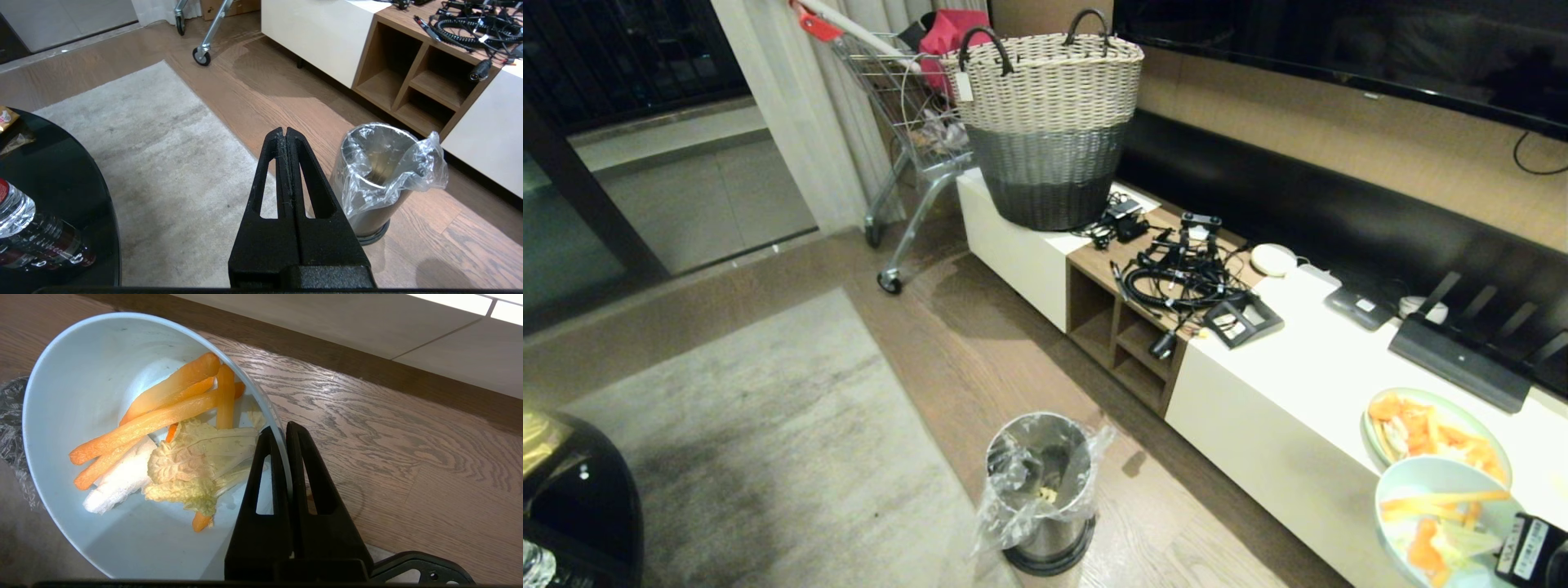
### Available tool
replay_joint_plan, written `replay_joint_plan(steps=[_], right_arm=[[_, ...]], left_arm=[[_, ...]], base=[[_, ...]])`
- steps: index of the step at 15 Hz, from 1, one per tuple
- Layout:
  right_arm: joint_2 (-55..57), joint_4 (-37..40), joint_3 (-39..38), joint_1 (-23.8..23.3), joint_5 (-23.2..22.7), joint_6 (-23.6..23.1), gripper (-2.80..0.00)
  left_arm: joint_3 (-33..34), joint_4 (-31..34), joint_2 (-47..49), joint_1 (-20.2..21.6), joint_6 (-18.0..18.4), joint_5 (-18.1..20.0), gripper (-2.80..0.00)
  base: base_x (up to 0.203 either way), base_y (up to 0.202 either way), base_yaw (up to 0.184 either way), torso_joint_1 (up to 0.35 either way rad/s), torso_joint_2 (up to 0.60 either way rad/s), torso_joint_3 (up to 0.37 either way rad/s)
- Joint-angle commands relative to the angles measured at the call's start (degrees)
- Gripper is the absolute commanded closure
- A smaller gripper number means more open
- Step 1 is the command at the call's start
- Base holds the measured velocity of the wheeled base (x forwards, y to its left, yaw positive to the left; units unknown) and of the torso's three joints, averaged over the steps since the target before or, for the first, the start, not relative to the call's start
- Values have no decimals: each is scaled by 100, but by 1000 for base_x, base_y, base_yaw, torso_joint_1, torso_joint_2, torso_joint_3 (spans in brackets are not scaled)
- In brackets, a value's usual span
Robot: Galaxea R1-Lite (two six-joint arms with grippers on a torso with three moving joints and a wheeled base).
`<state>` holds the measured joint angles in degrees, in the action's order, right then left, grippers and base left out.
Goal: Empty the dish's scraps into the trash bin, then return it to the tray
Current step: Move the bowl over the trash can
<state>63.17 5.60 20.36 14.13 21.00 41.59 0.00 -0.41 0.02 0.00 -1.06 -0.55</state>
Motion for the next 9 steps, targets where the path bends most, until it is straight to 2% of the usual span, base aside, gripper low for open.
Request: replay_joint_plan(steps=[1, 4, 7, 9], right_arm=[[20, 3, -24, 2, 9, 33, 0], [29, -14, -23, 11, 18, 33, 0], [82, -24, -14, 39, 27, -3, 0], [98, -24, -2, 98, 12, -242, 0]], left_arm=[[0, -2, -2, 0, 9, 2, 0], [-9, 32, -2, 0, -8, 19, 0], [-9, 33, -2, 0, -8, 28, 0], [-18, 41, -2, 0, -8, 28, 0]], base=[[0, 0, 0, 0, 0, 0], [0, 0, 0, 0, 2, -25], [0, 0, 0, 3, 2, -148], [0, 0, 0, 1, 4, -189]])
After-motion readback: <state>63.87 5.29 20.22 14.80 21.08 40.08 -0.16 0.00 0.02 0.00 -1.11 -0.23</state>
